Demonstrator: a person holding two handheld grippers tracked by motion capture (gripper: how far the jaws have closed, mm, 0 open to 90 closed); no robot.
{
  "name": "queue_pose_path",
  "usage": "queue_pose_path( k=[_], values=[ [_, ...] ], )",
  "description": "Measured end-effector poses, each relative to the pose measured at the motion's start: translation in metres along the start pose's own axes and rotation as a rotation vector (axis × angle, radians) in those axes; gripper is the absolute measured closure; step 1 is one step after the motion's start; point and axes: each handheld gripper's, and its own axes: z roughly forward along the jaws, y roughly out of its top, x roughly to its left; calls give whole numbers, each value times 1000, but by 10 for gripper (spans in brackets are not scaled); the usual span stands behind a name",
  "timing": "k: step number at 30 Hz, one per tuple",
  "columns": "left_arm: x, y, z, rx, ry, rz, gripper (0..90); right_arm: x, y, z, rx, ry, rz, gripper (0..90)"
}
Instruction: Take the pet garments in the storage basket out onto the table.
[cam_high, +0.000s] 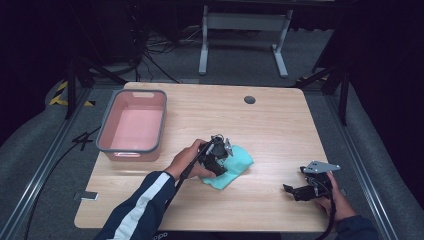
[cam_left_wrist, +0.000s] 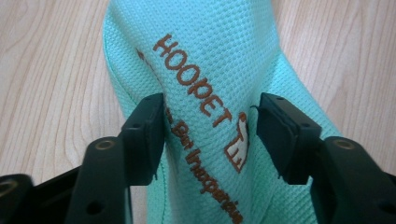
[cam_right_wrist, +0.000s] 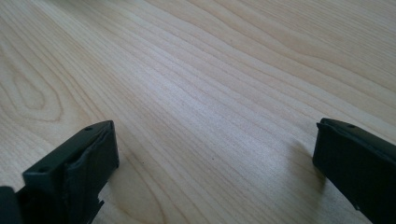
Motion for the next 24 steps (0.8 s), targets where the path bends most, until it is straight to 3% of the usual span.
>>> queue_pose_path(
  k=[10,11,15,24],
  values=[
    [0,-2,-10,-47,4,5,322,0,0,0,2,1,2,5],
    [0,-3,-13,-52,-4,28,321,0,0,0,2,0,1,5],
    [-2,-4,-20,-66,14,22,291,0,0,0,1,-1,0,6],
    [-6,-13,-34,-62,37,36,265,0,0,0,2,0,1,6]
  ],
)
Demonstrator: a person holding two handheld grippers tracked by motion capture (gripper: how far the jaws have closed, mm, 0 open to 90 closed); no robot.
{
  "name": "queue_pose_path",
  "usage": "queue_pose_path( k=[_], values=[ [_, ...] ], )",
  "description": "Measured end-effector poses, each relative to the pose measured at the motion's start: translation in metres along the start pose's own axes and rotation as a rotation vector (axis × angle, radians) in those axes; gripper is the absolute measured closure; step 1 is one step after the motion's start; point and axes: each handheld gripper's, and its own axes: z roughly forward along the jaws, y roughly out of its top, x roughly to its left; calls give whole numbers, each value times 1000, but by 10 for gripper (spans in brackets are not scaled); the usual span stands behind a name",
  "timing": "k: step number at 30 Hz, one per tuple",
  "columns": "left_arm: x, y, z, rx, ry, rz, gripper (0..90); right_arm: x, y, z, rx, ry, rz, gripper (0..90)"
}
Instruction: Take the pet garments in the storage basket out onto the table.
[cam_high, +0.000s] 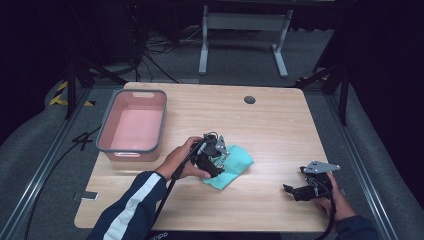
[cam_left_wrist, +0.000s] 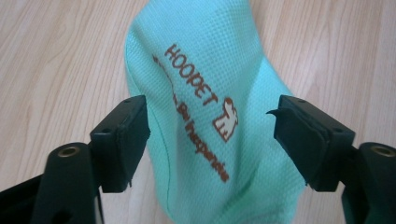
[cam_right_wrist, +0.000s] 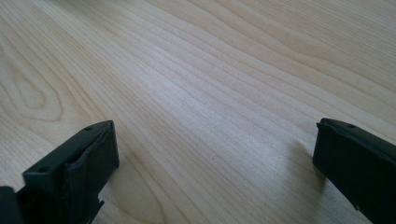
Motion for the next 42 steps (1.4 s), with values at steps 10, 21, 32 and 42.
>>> queue_pose_path(
  k=[10,21,32,42],
  values=[
    [-7,-15,-20,-1,37,39,239,0,0,0,0,1,2,5],
    [-13,-39,-35,15,79,41,239,0,0,0,0,0,2,6],
    [-21,-63,-40,32,108,44,235,0,0,0,0,-3,4,6],
    [-26,-94,-45,51,116,19,233,1,0,0,0,-4,5,5]
  ],
)
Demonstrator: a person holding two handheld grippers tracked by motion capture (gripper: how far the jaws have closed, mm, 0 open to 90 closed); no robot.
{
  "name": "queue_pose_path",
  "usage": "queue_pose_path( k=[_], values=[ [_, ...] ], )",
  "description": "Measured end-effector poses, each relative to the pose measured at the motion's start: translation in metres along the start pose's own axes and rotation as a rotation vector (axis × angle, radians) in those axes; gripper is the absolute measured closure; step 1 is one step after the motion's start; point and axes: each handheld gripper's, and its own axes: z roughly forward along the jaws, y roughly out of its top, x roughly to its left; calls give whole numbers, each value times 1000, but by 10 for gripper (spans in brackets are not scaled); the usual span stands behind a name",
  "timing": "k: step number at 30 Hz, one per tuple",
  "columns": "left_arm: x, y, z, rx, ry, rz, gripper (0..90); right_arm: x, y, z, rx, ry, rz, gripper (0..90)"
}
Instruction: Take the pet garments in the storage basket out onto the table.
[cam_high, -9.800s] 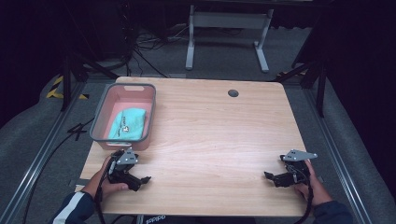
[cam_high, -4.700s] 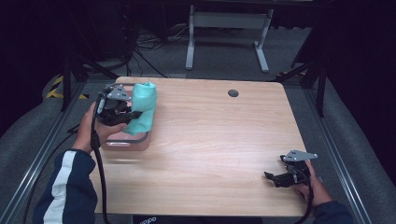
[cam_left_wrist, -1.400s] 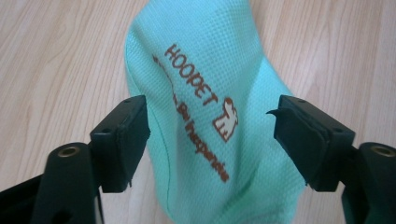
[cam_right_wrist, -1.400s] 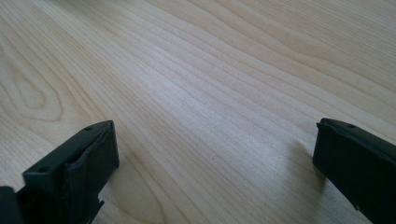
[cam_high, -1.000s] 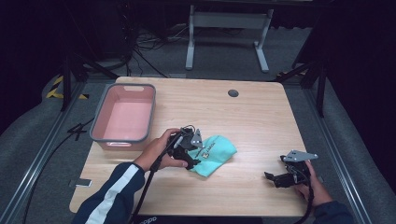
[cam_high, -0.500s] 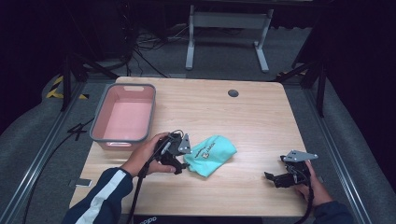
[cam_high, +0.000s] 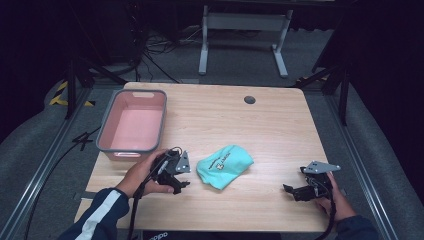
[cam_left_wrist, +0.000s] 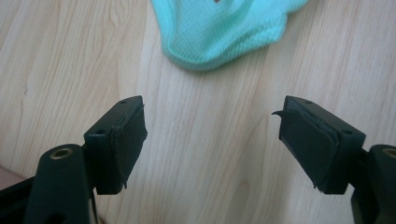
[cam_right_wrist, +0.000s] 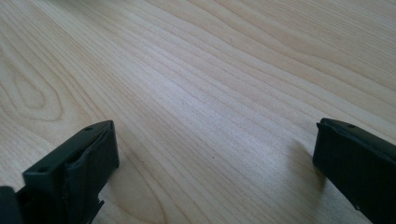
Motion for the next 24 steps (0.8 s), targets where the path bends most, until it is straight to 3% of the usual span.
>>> queue_pose_path(
  k=[8,12,24],
  values=[
    [-3,-31,-4,19,17,-18,230,0,0,0,0,-1,1,5],
    [-4,-46,-6,28,25,-46,225,0,0,0,0,-1,1,6],
    [1,-100,-16,-13,65,-180,218,0,0,0,0,-2,2,5]
  ],
)
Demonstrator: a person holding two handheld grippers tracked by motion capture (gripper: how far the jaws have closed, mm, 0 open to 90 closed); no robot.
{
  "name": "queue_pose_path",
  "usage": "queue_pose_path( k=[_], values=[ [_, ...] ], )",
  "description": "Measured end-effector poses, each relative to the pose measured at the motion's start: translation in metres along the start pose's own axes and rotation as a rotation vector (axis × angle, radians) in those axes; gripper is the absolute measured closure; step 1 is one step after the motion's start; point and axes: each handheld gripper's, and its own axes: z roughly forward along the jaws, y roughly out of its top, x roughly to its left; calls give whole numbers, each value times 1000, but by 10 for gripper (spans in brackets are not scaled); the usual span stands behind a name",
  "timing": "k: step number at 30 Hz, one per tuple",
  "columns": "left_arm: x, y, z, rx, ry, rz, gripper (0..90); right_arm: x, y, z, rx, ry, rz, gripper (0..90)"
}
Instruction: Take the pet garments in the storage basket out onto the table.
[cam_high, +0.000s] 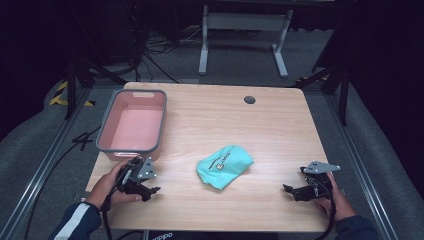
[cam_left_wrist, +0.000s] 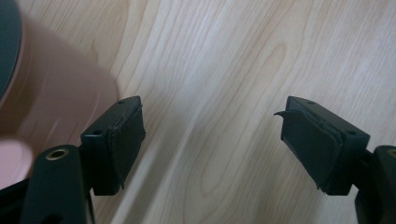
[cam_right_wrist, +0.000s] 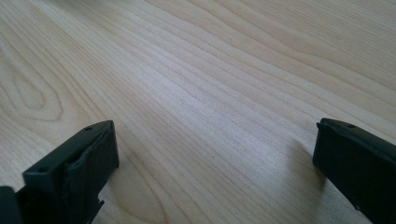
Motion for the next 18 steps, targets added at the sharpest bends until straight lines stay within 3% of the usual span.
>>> queue_pose_path(
  k=[6,9,11,15,17,18],
  values=[
    [4,-22,1,-4,-9,-50,214,0,0,0,-1,0,0,6],
    [9,-40,2,-57,-37,-117,203,0,0,0,0,0,0,5],
    [11,-44,1,-63,-37,-126,203,0,0,0,0,1,0,6],
    [14,-61,2,-137,-49,-212,163,0,0,0,0,0,0,5],
    [17,-72,3,-180,-63,-276,142,0,0,0,-1,2,-1,5],
    [17,-77,5,-216,-61,-281,142,0,0,0,-1,3,-1,5]
  ],
)
